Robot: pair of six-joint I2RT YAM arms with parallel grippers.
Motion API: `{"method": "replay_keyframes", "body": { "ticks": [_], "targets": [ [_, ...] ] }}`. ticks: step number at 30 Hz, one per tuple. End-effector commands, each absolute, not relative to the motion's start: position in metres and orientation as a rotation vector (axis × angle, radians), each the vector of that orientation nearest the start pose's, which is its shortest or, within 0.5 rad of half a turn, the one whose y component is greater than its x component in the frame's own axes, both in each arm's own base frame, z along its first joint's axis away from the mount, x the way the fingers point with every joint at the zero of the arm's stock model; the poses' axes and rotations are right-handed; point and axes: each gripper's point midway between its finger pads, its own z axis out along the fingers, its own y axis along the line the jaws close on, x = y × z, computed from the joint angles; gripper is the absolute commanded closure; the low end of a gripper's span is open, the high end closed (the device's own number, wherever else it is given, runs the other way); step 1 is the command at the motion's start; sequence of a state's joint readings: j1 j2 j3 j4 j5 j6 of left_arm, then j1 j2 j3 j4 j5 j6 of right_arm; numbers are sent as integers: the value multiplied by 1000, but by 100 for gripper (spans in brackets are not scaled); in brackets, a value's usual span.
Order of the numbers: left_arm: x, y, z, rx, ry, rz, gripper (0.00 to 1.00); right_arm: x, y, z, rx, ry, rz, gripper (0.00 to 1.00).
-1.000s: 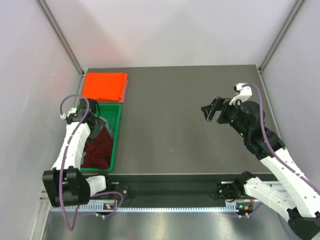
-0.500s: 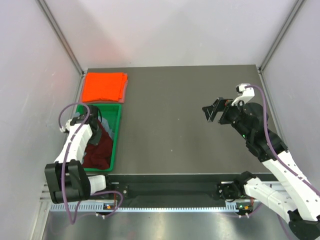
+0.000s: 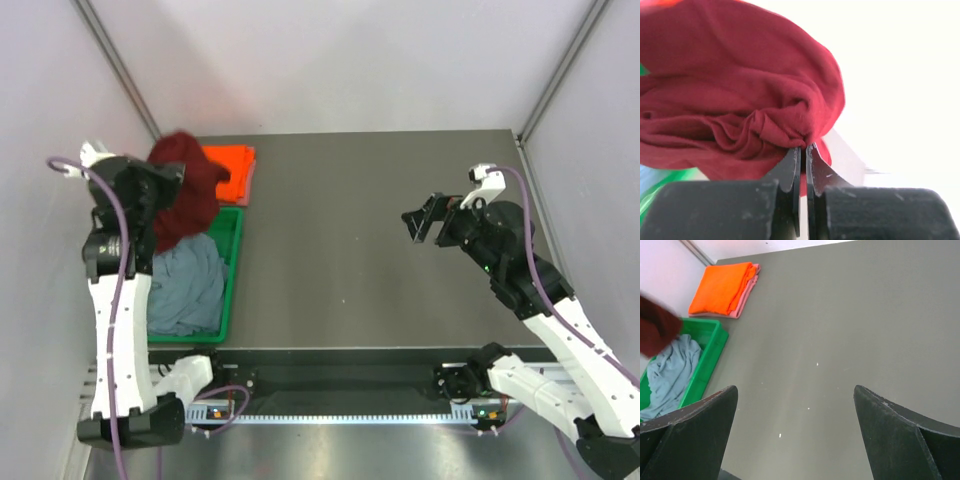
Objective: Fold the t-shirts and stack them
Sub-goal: Grab the tshirt from the pile, then move the tshirt to the center of the board
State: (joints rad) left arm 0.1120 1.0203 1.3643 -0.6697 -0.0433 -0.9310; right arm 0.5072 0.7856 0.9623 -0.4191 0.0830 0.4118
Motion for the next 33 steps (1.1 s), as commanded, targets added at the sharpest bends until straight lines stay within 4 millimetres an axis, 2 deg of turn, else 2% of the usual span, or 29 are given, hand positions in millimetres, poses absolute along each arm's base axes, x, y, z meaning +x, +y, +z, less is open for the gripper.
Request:
{"method": "replay_keyframes", "body": {
  "ticks": [1, 2, 3, 4, 5, 7, 8, 9, 10, 11, 12, 13, 14, 15, 16, 17, 18, 19, 20, 21, 22, 23, 25, 26, 27, 29, 31, 33],
  "targets": [
    [310, -57, 521, -470, 1393, -922, 100, 260, 147, 340, -32, 1775, 607, 0],
    [303, -73, 549, -366, 1327, -1011, 100, 260, 147, 341, -27, 1772, 607, 0],
    [299, -93, 559, -309, 1331, -1155, 100, 261, 145, 343, -16, 1766, 600, 0],
    [289, -107, 582, -189, 1245, -1223, 100, 260, 143, 345, -8, 1761, 596, 0],
    [282, -135, 583, -107, 1255, -1323, 100, 260, 142, 346, -1, 1759, 593, 0],
    [278, -162, 577, -25, 1266, -1332, 100, 260, 140, 350, 12, 1749, 591, 0],
    [271, -193, 563, 24, 1320, -1382, 100, 259, 139, 351, 13, 1744, 589, 0],
    [273, -206, 552, 58, 1340, -1366, 100, 259, 137, 352, 23, 1741, 584, 0],
    [280, -221, 524, 56, 1411, -1382, 100, 259, 135, 355, 35, 1734, 582, 0],
    [279, -244, 500, 82, 1481, -1426, 100, 259, 133, 353, 47, 1742, 574, 0],
    [281, -256, 480, 88, 1527, -1444, 100, 259, 130, 353, 62, 1745, 560, 0],
    [288, -269, 435, 68, 1631, -1447, 100, 259, 128, 354, 74, 1746, 554, 0],
    [284, -290, 402, 82, 1710, -1468, 100, 259, 127, 352, 83, 1751, 546, 0],
    [284, -300, 349, 57, 1815, -1461, 100, 259, 124, 349, 95, 1764, 531, 0],
    [282, -308, 320, 50, 1874, -1454, 98, 260, 123, 348, 100, 1770, 523, 0],
    [276, -322, 283, 48, 1966, -1454, 96, 261, 123, 346, 110, 1779, 521, 0],
    [270, -323, 236, 23, 2072, -1424, 91, 262, 124, 341, 110, 1795, 514, 0],
    [265, -325, 209, 5, 2145, -1403, 83, 264, 125, 335, 110, 1810, 509, 0],
    [264, -325, 175, -36, 2239, -1376, 65, 265, 125, 332, 111, 1821, 503, 0],
    [255, -320, 146, -61, 2320, -1348, 60, 267, 126, 328, 111, 1835, 498, 0],
    [252, -316, 126, -89, 2384, -1307, 55, 272, 129, 317, 104, 1870, 482, 0],
    [251, -312, 118, -78, 2399, -1270, 46, 274, 131, 311, 101, 1892, 476, 0],
    [248, -303, 107, -80, 2454, -1186, 39, 283, 137, 293, 88, 1954, 453, 1],
    [249, -297, 108, -51, 2452, -1138, 36, 286, 139, 286, 85, 1973, 448, 2],
    [261, -294, 117, -58, 2422, -1071, 30, 292, 143, 273, 79, 2011, 433, 5],
    [263, -278, 115, -45, 2460, -935, 27, 299, 149, 260, 73, 2046, 436, 9],
    [280, -268, 126, -67, 2427, -848, 23, 307, 156, 238, 71, 2111, 438, 13],
    [289, -262, 134, -80, 2409, -814, 21, 315, 151, 223, 113, 2143, 406, 18]
  ]
}}
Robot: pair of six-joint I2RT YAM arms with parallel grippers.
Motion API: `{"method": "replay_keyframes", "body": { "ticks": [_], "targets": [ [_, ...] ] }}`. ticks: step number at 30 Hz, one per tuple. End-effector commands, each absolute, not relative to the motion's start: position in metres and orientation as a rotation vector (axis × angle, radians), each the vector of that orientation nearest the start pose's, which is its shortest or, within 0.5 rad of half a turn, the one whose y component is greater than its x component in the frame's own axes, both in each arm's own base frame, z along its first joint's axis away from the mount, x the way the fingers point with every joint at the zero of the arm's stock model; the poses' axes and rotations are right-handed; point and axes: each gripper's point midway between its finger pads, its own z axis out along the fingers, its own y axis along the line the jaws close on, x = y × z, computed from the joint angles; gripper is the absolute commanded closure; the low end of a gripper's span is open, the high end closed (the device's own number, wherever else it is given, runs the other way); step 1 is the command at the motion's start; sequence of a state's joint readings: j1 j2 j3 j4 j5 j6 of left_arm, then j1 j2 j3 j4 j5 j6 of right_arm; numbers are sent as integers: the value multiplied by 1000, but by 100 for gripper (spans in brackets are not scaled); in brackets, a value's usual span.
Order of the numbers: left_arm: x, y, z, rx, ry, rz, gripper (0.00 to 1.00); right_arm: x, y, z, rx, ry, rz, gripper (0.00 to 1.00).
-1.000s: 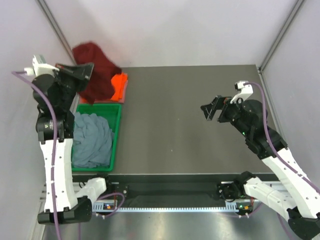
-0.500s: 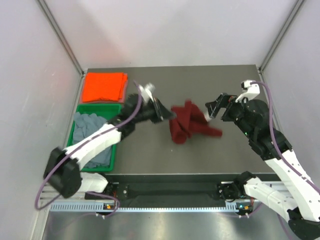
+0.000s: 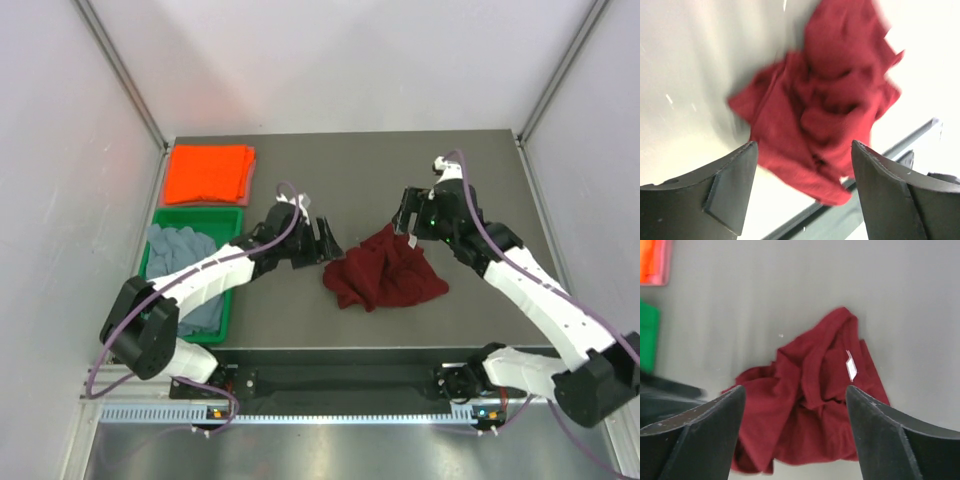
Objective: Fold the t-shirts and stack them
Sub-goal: Move the tshirt to the center of the board
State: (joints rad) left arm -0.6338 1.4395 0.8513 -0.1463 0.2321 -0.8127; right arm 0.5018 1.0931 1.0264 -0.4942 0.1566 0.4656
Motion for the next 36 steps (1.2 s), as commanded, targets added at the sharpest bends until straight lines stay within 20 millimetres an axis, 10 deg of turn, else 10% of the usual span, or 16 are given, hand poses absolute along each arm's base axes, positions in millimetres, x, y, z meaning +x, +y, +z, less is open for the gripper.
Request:
{"method": "replay_keyframes", "body": {
  "ticks": [1, 6, 15, 27, 32, 35, 36],
  "targets": [
    [292, -261, 136, -81, 2403, -818, 20, 322, 142, 203, 161, 2180, 372, 20],
    [290, -277, 140, 11, 2420, -917, 20, 358, 115, 148, 280, 2304, 387, 31],
    [253, -260, 87, 9, 2572, -880, 20, 383, 138, 86, 271, 2440, 502, 34],
    [247, -296, 63, 16, 2592, -1161, 35, 408, 160, 52, 208, 2427, 613, 45],
    [268, -309, 86, 18, 2545, -1180, 99, 433, 148, 84, 177, 2333, 527, 100],
    [305, -304, 135, -13, 2448, -1094, 100, 462, 132, 172, 130, 2176, 422, 100],
    [316, -301, 150, -26, 2418, -1057, 100, 471, 128, 233, 116, 2058, 411, 100]
  ]
}}
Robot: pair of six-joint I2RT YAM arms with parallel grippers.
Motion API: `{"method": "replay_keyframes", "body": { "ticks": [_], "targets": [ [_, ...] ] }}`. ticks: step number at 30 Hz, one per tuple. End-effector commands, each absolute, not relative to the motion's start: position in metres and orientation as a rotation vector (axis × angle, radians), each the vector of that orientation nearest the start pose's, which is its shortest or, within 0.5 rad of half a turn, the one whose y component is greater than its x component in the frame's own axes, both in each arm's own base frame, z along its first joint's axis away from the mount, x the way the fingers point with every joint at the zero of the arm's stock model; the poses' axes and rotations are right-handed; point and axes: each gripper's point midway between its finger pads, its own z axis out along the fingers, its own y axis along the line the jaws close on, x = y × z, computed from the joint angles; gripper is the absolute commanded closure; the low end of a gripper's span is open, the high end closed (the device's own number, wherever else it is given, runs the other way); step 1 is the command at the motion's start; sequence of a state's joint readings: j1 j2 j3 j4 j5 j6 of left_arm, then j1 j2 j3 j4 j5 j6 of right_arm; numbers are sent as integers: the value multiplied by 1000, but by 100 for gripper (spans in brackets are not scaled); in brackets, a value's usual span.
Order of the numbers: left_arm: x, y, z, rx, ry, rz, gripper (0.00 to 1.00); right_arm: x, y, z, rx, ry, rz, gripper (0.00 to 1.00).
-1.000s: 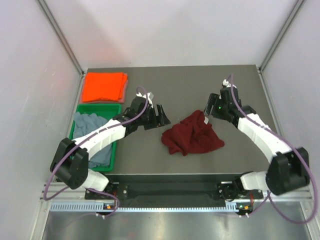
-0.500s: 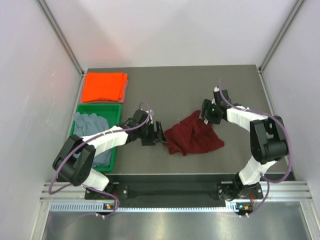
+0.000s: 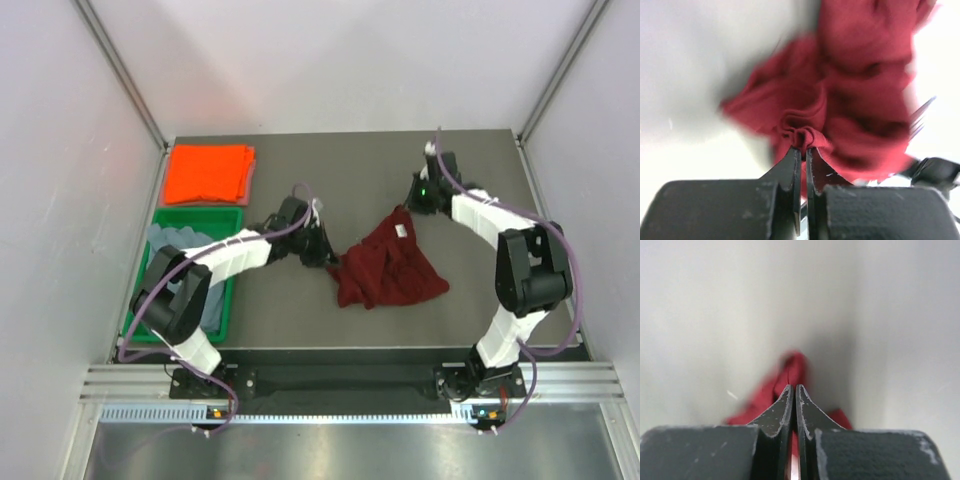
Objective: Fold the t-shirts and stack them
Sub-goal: Move the tshirt to the center of the board
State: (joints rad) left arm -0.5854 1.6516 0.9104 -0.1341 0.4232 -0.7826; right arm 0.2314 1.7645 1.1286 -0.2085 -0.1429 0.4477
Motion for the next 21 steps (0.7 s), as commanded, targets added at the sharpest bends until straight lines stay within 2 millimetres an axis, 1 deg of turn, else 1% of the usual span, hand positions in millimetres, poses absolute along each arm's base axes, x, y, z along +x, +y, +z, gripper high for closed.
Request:
{"method": "replay_keyframes", "body": {
  "ticks": [1, 2, 3, 4, 5, 6, 7, 8, 9, 10, 11, 12, 13, 14, 15, 16, 17, 18, 19, 20, 21],
  "targets": [
    [319, -293, 159, -44, 2434, -1000, 100, 466, 121, 249, 107, 2063, 363, 100],
    [339, -291, 191, -38, 2349, -940, 100, 466, 105, 268, 149, 2043, 270, 100],
    [343, -287, 203, -38, 2330, -907, 100, 462, 96, 291, 163, 2018, 222, 100],
    [345, -282, 214, -26, 2310, -873, 100, 452, 85, 315, 171, 2019, 165, 100],
    [345, -276, 221, -36, 2306, -831, 100, 447, 76, 327, 186, 2008, 125, 100],
    [347, -266, 229, -56, 2280, -781, 100, 436, 63, 340, 206, 1984, 63, 100],
    [346, -261, 229, -66, 2278, -761, 100, 426, 57, 339, 216, 1994, 35, 100],
    [340, -255, 221, -69, 2298, -738, 100, 415, 47, 334, 241, 2011, -18, 100],
    [335, -249, 215, -82, 2314, -713, 100, 399, 39, 341, 262, 1993, -30, 100],
    [329, -244, 220, -81, 2296, -716, 100, 388, 33, 319, 296, 2038, -56, 100],
    [319, -236, 201, -90, 2334, -688, 100, 379, 28, 310, 325, 2048, -68, 100],
    [314, -229, 203, -103, 2312, -675, 100, 361, 22, 290, 379, 2073, -71, 100],
    [309, -225, 196, -105, 2322, -663, 100, 352, 21, 279, 404, 2085, -64, 100],
    [298, -218, 175, -107, 2366, -634, 100, 345, 19, 268, 427, 2097, -58, 100],
    [292, -213, 168, -107, 2379, -624, 100, 330, 21, 242, 439, 2135, -39, 100],
    [286, -209, 167, -103, 2376, -624, 100, 324, 23, 229, 480, 2143, -12, 100],
    [276, -203, 150, -106, 2412, -606, 100, 317, 21, 215, 509, 2160, -14, 100],
    [271, -200, 143, -109, 2422, -601, 100, 308, 21, 208, 538, 2158, 0, 100],
    [267, -199, 142, -114, 2415, -612, 100, 297, 22, 179, 579, 2204, 9, 100],
    [257, -195, 126, -116, 2449, -603, 100, 290, 24, 166, 592, 2229, 27, 100],
    [253, -194, 120, -124, 2465, -605, 99, 278, 23, 148, 632, 2254, 30, 100]
  ]
}}
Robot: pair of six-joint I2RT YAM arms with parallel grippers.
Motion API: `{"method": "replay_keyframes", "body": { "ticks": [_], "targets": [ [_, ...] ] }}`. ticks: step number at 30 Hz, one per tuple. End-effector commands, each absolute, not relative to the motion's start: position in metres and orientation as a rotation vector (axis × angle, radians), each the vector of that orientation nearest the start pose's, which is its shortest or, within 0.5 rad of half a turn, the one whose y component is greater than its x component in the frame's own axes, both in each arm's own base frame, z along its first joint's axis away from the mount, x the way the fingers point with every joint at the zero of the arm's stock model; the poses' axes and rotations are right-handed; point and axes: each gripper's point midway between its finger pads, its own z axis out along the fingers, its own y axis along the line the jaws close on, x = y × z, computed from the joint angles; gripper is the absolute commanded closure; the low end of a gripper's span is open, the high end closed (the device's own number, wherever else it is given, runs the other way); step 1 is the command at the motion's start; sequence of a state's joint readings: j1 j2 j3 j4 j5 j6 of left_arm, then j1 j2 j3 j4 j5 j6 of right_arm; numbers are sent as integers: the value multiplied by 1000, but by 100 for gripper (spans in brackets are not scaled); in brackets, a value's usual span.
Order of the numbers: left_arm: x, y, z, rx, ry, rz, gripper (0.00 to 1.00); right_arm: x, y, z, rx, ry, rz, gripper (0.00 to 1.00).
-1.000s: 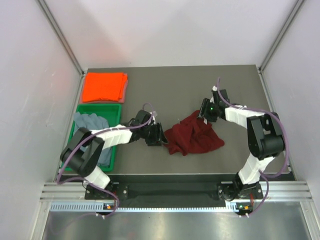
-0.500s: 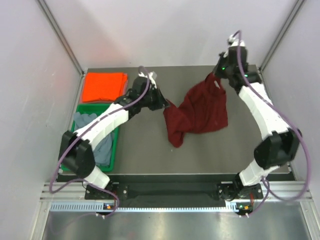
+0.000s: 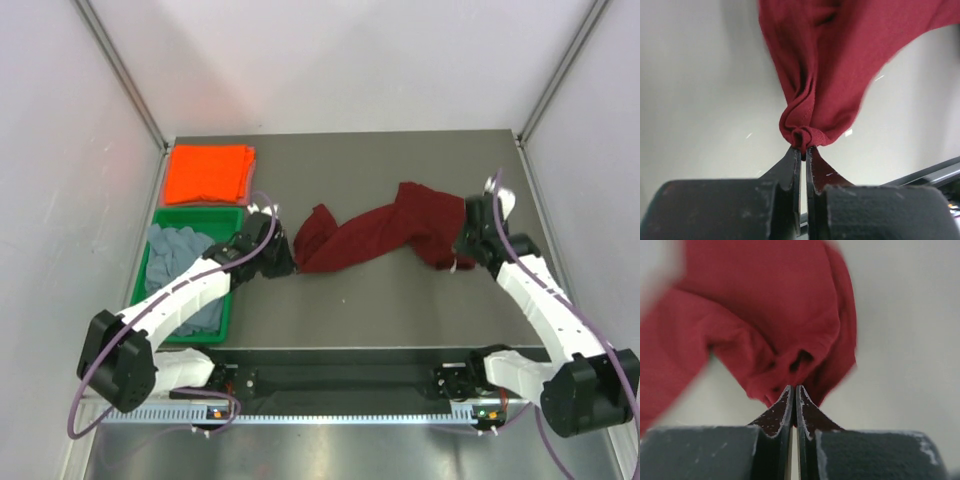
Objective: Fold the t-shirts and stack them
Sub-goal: Move the tshirt to the center of the board
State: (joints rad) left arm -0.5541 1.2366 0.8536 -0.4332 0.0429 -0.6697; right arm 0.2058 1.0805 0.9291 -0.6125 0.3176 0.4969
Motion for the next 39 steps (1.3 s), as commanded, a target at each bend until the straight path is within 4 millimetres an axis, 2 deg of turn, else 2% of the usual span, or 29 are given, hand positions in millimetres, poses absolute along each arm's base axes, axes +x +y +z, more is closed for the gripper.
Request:
{"method": "replay_keyframes", "body": {
  "ticks": [1, 2, 4, 5, 6, 9, 14, 16, 17, 18, 19, 20, 21, 23, 24, 25, 26, 27, 29, 30, 32, 33, 34, 35, 38, 39],
  "targets": [
    [244, -193, 108, -130, 2502, -613, 96, 272, 24, 141, 639, 2269, 35, 100],
    [240, -193, 105, -137, 2516, -620, 84, 265, 25, 135, 640, 2282, 51, 94],
    [235, -192, 102, -160, 2531, -630, 70, 257, 25, 135, 636, 2295, 51, 81],
    [233, -190, 99, -165, 2533, -626, 62, 256, 24, 137, 634, 2292, 48, 68],
    [234, -190, 105, -170, 2513, -636, 51, 256, 24, 149, 622, 2265, 60, 64],
    [241, -188, 119, -180, 2453, -632, 39, 254, 27, 167, 577, 2245, 95, 53],
    [259, -181, 134, -187, 2380, -562, 32, 258, 35, 177, 529, 2235, 148, 50],
    [269, -186, 146, -142, 2345, -570, 32, 269, 34, 184, 484, 2230, 121, 50],
    [274, -188, 151, -131, 2334, -571, 32, 271, 34, 179, 486, 2246, 110, 49],
    [280, -189, 152, -127, 2338, -561, 32, 278, 34, 191, 460, 2226, 109, 50],
    [290, -193, 165, -106, 2312, -566, 32, 284, 36, 195, 448, 2224, 109, 50],
    [295, -195, 168, -101, 2314, -559, 32, 294, 39, 202, 439, 2225, 117, 50],
    [302, -196, 159, -104, 2347, -544, 32, 299, 39, 205, 429, 2227, 112, 50],
    [315, -203, 168, -92, 2336, -564, 32, 311, 39, 202, 431, 2250, 81, 51],
    [320, -208, 161, -89, 2363, -583, 32, 319, 37, 211, 428, 2231, 72, 51],
    [328, -212, 165, -87, 2349, -603, 32, 324, 36, 212, 429, 2229, 63, 51],
    [335, -217, 166, -85, 2336, -635, 32, 329, 34, 213, 436, 2226, 48, 51],
    [345, -217, 155, -109, 2359, -632, 32, 336, 34, 210, 434, 2232, 37, 51],
    [359, -224, 156, -128, 2353, -675, 32, 350, 33, 206, 443, 2228, 33, 52],
    [368, -223, 143, -150, 2376, -670, 33, 356, 32, 210, 447, 2216, 34, 52],
    [385, -230, 145, -154, 2338, -722, 33, 368, 33, 207, 458, 2209, 41, 52],
    [390, -233, 135, -149, 2356, -746, 33, 370, 35, 206, 457, 2210, 53, 53],
    [399, -235, 137, -154, 2341, -756, 33, 373, 38, 205, 453, 2211, 68, 53],
    [408, -234, 126, -170, 2348, -751, 33, 377, 45, 203, 438, 2205, 116, 53],
    [429, -234, 122, -185, 2336, -785, 32, 380, 55, 192, 424, 2212, 176, 54],
    [436, -228, 108, -216, 2359, -784, 32, 382, 56, 190, 422, 2212, 181, 54]
  ]
}}
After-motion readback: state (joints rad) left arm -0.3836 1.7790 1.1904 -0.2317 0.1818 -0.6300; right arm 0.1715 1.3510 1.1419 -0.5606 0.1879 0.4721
